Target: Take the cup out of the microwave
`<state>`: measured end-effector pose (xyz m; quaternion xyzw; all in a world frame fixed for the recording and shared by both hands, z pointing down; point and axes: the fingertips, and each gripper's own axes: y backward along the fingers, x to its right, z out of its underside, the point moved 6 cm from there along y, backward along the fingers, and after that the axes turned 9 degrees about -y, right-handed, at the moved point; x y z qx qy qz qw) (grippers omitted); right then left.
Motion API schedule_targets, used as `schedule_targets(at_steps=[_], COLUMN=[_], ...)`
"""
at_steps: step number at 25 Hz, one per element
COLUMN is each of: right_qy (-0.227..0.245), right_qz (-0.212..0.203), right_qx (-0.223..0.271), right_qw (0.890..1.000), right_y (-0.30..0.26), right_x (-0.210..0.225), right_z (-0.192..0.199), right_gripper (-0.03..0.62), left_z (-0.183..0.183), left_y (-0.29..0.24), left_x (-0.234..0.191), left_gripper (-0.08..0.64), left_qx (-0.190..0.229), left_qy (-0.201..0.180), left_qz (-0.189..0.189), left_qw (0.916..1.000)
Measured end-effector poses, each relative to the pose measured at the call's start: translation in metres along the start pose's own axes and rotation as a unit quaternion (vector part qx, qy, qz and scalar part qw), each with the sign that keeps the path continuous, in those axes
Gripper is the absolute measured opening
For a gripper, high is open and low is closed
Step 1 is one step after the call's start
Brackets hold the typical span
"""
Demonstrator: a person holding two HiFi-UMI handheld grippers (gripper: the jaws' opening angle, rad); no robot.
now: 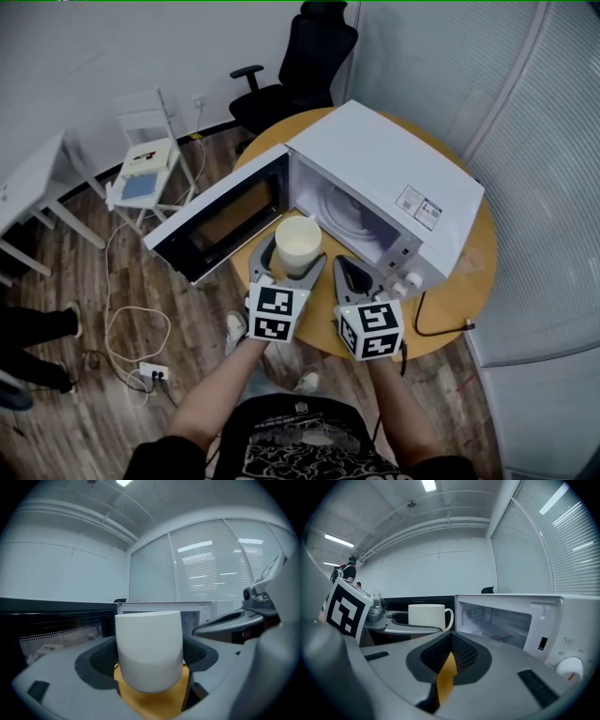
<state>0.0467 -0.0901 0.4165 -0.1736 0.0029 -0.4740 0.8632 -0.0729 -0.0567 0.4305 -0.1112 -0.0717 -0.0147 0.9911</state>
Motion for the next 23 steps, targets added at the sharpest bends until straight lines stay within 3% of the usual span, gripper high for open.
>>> schedule_targets(at_steps=[23], right_qy=[0.006], right_qz=[-0.003], right_qx=[-0.001], right_qw=[1.000], right_y=[0.010], right_x=[0.009], right_z=[0.004], right_gripper=[0.015], left_z=[-0.001], left_y=[0.005], left_x=[0.011], left_gripper=[0.428], left_qx=[0.006], left_qy=[0.011], left_qz=[-0.016], left_qw=[0.9998])
